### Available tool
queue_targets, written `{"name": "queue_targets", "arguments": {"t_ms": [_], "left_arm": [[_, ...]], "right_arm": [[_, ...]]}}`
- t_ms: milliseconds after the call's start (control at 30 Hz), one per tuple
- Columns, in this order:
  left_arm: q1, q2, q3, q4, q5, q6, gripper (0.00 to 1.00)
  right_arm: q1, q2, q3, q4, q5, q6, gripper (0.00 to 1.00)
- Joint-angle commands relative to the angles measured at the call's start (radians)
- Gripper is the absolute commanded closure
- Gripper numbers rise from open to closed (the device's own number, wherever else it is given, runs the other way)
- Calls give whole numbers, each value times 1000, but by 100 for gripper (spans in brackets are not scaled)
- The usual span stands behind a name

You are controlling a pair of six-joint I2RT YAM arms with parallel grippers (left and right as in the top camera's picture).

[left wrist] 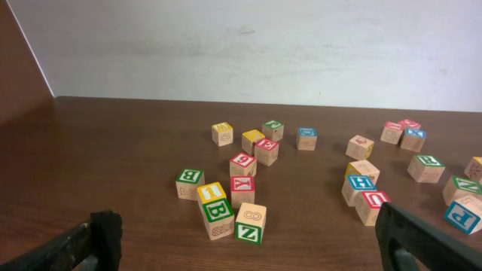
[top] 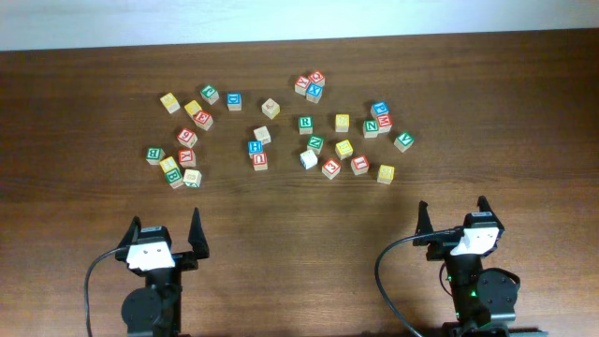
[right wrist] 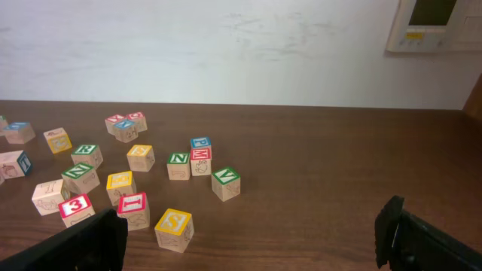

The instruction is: Spell out RSS

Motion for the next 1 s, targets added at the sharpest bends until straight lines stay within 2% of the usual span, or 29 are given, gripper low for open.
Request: {"name": "queue_targets", "arguments": {"t_ms": [0, 767, 967], "left_arm": [[-4, -8, -5, 0, 7, -13, 1], [-4, -8, -5, 0, 5, -13, 1], [-4, -8, -5, 0, 88, -14, 1]], "right_arm": [[5, -9, -9, 0, 5, 5, 2], [5, -9, -9, 0, 5, 5, 2], [5, -9, -9, 0, 5, 5, 2]]}}
